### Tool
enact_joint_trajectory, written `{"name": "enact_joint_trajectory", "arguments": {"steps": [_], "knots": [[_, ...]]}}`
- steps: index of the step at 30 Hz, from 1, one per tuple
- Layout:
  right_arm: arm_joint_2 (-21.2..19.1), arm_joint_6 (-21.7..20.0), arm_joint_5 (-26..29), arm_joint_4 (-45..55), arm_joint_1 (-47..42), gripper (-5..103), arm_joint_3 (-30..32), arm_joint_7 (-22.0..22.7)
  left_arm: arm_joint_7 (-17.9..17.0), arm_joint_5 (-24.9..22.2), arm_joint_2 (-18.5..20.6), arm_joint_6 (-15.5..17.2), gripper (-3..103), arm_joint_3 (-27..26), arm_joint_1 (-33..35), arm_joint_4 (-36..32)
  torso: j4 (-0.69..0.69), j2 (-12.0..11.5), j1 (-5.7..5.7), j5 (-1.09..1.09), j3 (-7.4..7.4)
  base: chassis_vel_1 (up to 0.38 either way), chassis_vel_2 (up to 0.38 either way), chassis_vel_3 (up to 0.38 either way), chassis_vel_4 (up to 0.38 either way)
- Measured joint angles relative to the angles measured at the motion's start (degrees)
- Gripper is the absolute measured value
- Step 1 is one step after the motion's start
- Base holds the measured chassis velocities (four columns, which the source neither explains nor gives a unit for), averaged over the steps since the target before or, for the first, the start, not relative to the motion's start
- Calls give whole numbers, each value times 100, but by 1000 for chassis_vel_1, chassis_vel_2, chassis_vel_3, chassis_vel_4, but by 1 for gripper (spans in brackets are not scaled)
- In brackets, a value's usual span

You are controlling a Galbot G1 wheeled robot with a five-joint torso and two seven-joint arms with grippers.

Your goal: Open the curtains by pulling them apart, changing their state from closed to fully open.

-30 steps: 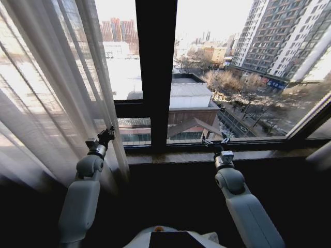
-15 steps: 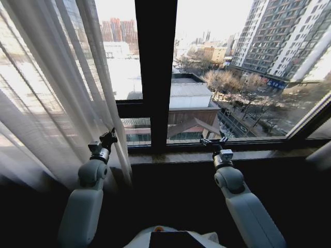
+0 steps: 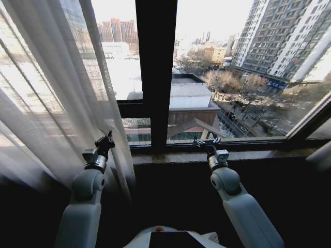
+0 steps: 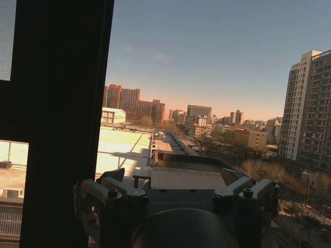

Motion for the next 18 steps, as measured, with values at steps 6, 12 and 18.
{"name": "enact_joint_trajectory", "arguments": {"steps": [6, 12, 18], "knots": [[-16, 82, -606, -20, -22, 100, 28, -132, 30, 12, 22, -31, 0, -66, 93, -57, 0, 0, 0, 0, 0, 0, 0, 0, 0], [-31, 124, -707, 50, -77, 100, 7, -138, 31, 12, 29, -36, 0, -97, 165, -123, 0, 0, 0, 0, 0, 0, 0, 0, 0], [11, 128, -771, 123, -131, 100, -72, -139, 33, 9, 36, -45, 0, -141, 248, -208, 0, 0, 0, 1, 0, 85, 86, -81, -87]]}}
